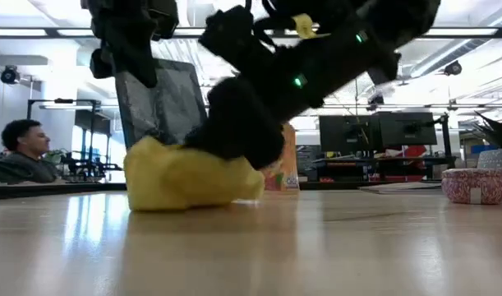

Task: Apply microfiber cloth
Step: Wipe the front and back of the tablet with the yellow microfiber cloth

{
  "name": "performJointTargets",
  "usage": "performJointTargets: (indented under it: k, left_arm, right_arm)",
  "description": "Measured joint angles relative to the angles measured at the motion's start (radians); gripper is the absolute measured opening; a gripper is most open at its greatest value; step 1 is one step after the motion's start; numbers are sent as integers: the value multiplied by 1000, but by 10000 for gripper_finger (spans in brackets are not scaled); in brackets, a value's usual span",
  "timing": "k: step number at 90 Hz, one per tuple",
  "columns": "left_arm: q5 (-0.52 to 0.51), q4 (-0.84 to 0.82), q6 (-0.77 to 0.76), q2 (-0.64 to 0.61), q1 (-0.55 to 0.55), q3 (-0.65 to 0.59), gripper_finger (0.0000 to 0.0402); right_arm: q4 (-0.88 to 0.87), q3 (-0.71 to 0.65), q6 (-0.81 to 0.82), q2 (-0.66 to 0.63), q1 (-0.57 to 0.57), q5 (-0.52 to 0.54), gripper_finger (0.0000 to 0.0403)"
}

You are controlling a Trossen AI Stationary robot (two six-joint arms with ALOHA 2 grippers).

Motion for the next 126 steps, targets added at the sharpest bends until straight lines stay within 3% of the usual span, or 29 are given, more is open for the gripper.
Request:
performJointTargets:
  k: [12, 43, 62, 79, 107, 126]
  left_arm:
    - [13, 40, 13, 3, 0, -1, 9]
    - [36, 20, 34, -37, -1, -7, 9]
    - [33, 5, 49, -48, -2, -7, 9]
    - [33, 3, 55, -48, -2, -7, 9]
    - [19, -10, 58, -49, -1, -7, 9]
    - [23, -6, 62, -50, -1, -6, 9]
  right_arm:
    - [-7, 44, -101, 0, -8, 105, 0]
    - [33, 199, -285, -5, -38, 203, 1]
    - [89, 235, -400, -7, -13, 351, 1]
    - [103, 224, -382, 8, -6, 382, 1]
    - [202, 218, -305, 183, 0, 359, 0]
    - [198, 217, -292, 210, 19, 370, 0]
